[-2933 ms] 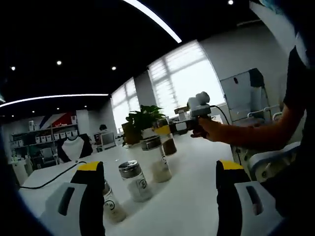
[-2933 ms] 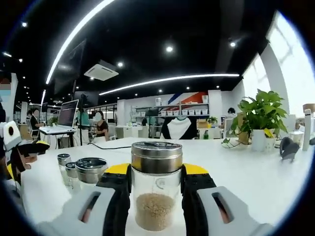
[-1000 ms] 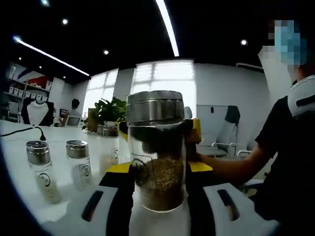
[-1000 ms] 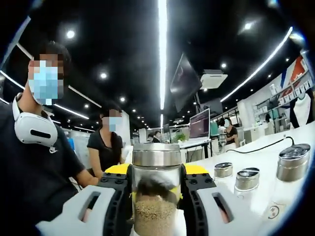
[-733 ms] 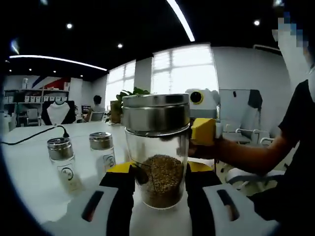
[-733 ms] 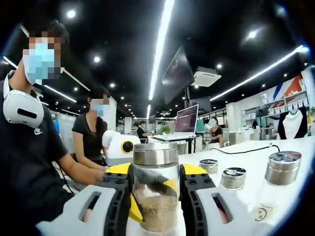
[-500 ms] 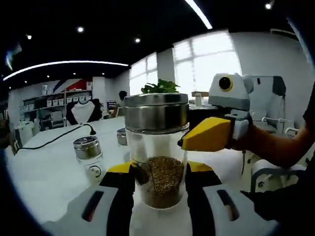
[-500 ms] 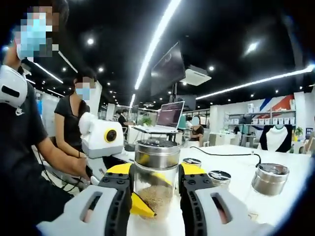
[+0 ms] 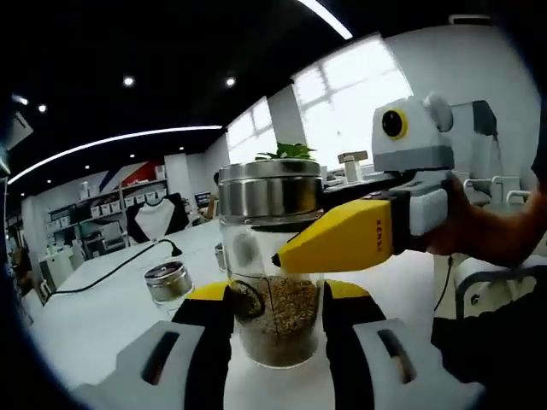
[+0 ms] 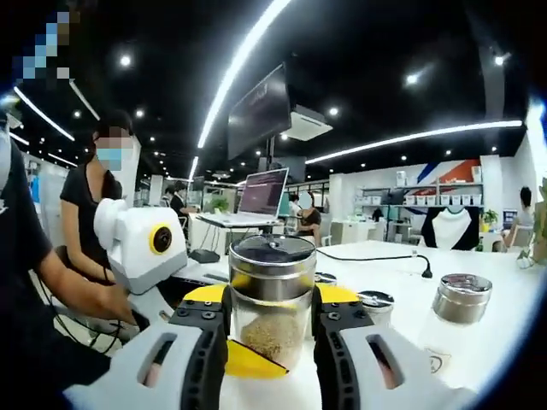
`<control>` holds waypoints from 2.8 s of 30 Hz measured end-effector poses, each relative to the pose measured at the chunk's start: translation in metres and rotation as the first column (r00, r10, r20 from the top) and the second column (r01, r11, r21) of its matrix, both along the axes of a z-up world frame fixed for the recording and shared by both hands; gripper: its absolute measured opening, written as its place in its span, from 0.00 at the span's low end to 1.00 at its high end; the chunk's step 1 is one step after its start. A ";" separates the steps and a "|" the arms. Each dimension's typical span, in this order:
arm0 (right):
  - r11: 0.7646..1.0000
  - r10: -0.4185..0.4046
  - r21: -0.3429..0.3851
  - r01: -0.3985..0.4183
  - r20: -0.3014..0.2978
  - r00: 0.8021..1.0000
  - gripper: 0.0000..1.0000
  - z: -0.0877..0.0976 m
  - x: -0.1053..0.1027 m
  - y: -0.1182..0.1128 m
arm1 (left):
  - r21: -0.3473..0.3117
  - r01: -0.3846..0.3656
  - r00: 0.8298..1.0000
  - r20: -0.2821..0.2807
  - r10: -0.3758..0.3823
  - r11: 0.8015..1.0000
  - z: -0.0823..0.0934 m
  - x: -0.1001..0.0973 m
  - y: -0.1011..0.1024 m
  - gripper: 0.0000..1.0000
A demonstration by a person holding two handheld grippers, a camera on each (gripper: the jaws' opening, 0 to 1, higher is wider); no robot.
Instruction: Rotate the seasoning bottle until the label or dispensing opening points toward the visible target arrow and the bottle remains upright within the marked orientation range
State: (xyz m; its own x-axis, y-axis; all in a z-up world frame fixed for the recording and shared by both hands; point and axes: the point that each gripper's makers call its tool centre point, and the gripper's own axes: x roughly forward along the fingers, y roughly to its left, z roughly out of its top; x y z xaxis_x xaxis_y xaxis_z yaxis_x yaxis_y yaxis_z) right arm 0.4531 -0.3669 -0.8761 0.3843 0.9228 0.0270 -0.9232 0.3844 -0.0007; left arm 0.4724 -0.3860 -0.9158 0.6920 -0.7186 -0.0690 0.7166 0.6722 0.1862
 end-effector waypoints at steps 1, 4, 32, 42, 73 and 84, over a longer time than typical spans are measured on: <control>1.000 0.009 0.008 -0.009 -0.007 1.000 0.35 0.001 -0.001 -0.001 | -0.016 0.031 0.999 -0.008 -0.031 0.999 0.001 -0.002 -0.002 0.43; 0.997 0.074 0.012 -0.074 0.013 0.997 0.35 0.003 -0.011 -0.002 | -0.080 0.143 0.988 -0.053 -0.147 0.986 0.003 -0.014 -0.009 0.43; 0.998 -0.027 0.049 0.026 0.030 0.999 0.35 -0.001 0.001 0.003 | -0.064 -0.116 0.991 -0.071 0.112 0.991 -0.006 0.004 0.007 0.41; 0.999 0.033 0.031 -0.032 -0.025 0.999 0.34 0.001 -0.004 -0.005 | -0.095 0.009 0.998 -0.062 -0.015 0.995 -0.004 -0.003 -0.004 0.42; 0.999 -0.035 0.026 0.037 -0.092 0.995 0.36 -0.003 0.001 -0.001 | -0.110 -0.134 0.990 -0.062 0.128 0.985 -0.007 0.002 -0.004 0.43; 0.999 -0.042 -0.002 0.042 -0.079 0.996 0.35 0.002 0.001 -0.010 | -0.140 0.015 0.993 -0.118 -0.031 0.990 -0.004 -0.005 -0.013 0.43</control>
